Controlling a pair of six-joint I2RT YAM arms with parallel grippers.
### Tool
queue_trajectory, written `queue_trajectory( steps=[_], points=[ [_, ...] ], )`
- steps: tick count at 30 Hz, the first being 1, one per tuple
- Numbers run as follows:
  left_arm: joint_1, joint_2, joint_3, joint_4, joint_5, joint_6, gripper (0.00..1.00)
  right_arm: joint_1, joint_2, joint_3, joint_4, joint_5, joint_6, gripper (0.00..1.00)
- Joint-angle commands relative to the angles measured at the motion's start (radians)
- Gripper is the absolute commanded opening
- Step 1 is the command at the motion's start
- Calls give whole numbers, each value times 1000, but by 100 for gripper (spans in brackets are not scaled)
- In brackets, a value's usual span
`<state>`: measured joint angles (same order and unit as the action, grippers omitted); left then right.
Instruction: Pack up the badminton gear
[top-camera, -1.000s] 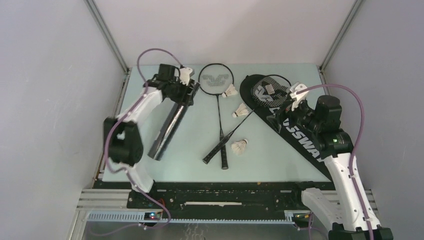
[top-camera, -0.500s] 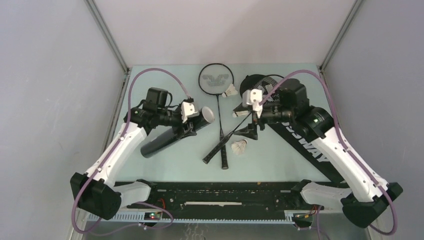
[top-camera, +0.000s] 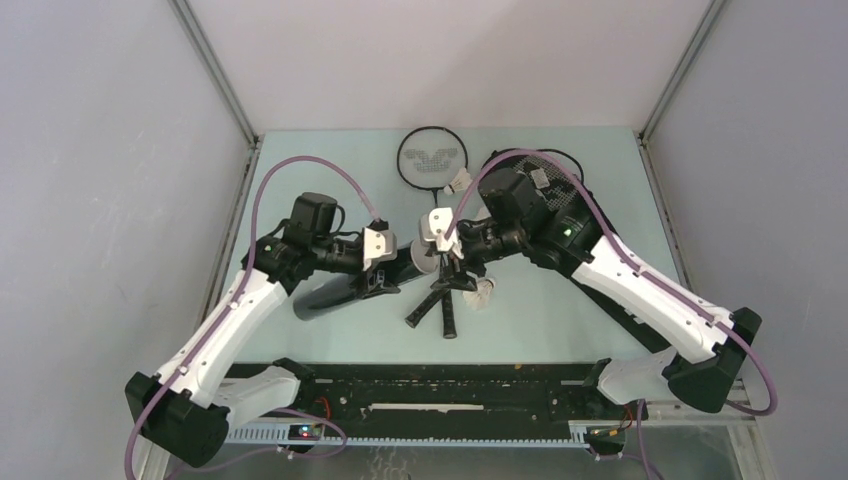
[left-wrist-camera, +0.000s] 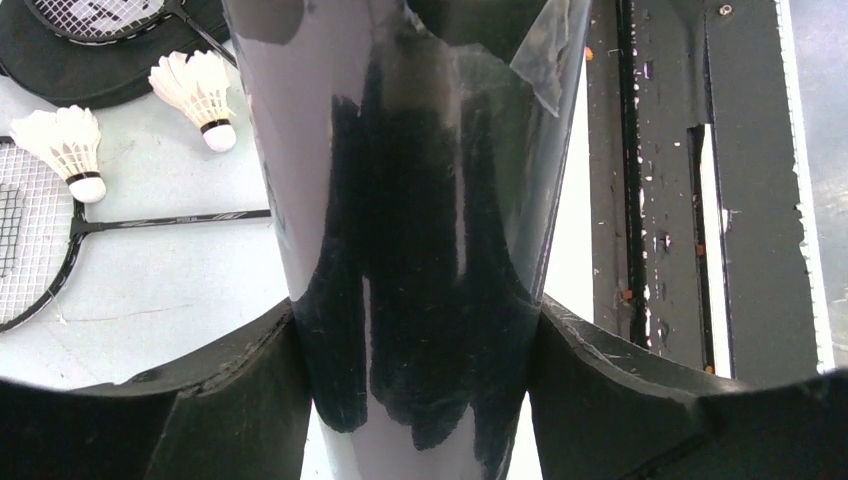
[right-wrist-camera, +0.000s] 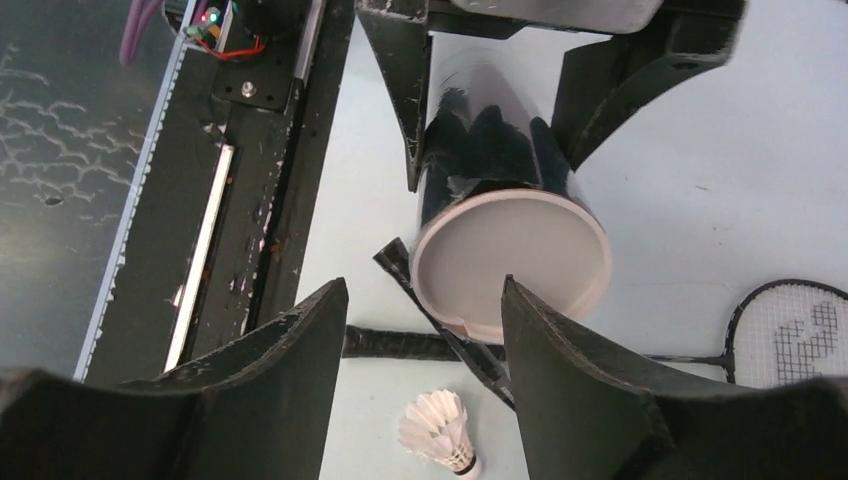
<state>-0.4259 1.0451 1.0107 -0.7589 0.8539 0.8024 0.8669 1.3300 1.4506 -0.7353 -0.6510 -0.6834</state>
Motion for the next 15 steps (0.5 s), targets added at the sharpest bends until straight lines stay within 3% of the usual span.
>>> queue_trajectory(
  steps=[1, 5, 11, 15],
  points=[
    [-11, -18, -19, 60, 65, -24, 26, 56, 14, 21, 4, 98, -26, 63],
    [-11, -17, -26, 91, 80, -61, 25, 77, 18, -19, 48, 172, -16, 48],
    [-11, -31, -50, 117, 25, -44, 23, 53, -9, -30, 52, 197, -14, 3],
    [-11, -42, -64, 117, -60, 7, 16, -23, -61, -37, 10, 64, -27, 0]
  ],
)
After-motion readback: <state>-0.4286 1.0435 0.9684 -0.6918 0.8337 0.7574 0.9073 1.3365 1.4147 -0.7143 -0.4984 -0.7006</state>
